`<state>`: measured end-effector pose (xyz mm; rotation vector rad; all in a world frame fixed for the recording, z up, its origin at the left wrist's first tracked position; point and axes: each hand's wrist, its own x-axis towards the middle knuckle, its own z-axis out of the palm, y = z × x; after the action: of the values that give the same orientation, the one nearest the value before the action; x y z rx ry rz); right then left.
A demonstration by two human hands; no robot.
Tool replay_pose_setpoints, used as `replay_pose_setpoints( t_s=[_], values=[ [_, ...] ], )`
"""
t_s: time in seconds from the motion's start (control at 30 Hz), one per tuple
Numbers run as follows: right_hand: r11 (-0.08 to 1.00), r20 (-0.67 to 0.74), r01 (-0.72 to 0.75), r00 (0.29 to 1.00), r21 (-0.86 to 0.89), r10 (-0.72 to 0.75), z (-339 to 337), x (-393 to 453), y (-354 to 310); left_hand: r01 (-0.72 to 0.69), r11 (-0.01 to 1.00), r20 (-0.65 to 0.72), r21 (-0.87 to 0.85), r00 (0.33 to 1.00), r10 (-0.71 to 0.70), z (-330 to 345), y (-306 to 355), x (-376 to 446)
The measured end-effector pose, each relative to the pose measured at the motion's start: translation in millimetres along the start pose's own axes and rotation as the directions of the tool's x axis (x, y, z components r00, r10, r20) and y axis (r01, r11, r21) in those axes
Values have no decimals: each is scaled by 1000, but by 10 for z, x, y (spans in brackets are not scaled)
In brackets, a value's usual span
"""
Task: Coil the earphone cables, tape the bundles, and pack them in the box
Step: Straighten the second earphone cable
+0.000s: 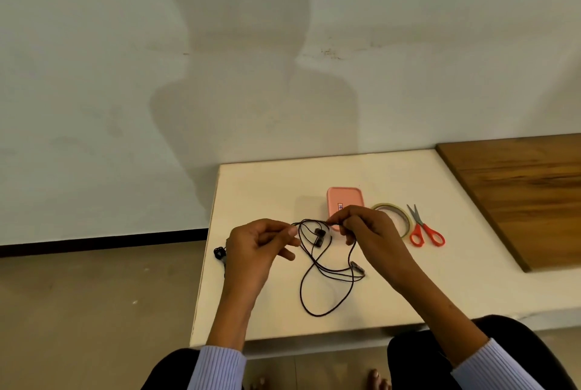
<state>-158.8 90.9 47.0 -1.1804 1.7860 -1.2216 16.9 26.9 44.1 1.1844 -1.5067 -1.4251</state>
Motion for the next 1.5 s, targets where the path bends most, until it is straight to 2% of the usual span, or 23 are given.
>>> replay_pose_setpoints(
  t_s=[0.13, 0.2, 0.3, 0.4, 0.53, 0.7, 0.8, 0.9, 0.97, 1.03, 1.17, 1.27, 1.4, 1.5],
  values=[
    [984, 165, 168, 974, -61, -156, 98, -21, -77, -37, 999, 89, 36, 995, 34, 64, 58, -44],
    [964, 187, 252, 954, -86, -233, 124, -47, -124, -76, 996, 120, 57, 990, 68, 49, 78, -59],
    [960, 187, 281, 943, -6, -275, 111, -60, -195, -68, 998, 116, 0, 991, 68, -6, 119, -77],
    [955, 195, 295, 939, -30, -284, 27, -35, -235, -62, 995, 60, -78, 996, 67, -53, 173, -96],
    [949, 164, 287, 950, -134, -264, -200, 21, -242, -91, 980, -85, -177, 993, 77, -196, 180, -99],
    [954, 78, 242, 970, -175, -232, -463, 32, -160, -104, 977, -215, -186, 975, 62, -396, 73, -60],
    [947, 46, 243, 970, -211, -239, -472, 15, -134, -97, 992, -183, -82, 980, 81, -411, 9, -56],
    [936, -1, 253, 965, -244, -261, -425, -13, -140, -111, 982, -87, 154, 988, 125, -364, -78, -56],
    [922, -8, 272, 958, -275, -285, -372, -29, -158, -194, 924, -26, 330, 976, 214, -281, -112, -69],
    [904, 11, 300, 950, -306, -312, -282, -52, -183, -296, 873, 44, 389, 952, 303, -149, -96, -92],
    [869, 78, 356, 933, -344, -351, -91, -75, -202, -338, 914, 139, 226, 939, 313, 138, 9, -151],
    [896, 61, 347, 937, -276, -344, -28, -83, -203, -328, 931, 72, 156, 944, 321, 235, -2, -145],
    [948, 44, 271, 962, -165, -268, -9, -81, -189, -371, 907, 17, 199, 927, 375, 218, -16, -104],
    [956, 34, 232, 973, -182, -230, -130, -50, -142, -306, 941, -55, 142, 947, 317, 139, -55, -77]
  ],
)
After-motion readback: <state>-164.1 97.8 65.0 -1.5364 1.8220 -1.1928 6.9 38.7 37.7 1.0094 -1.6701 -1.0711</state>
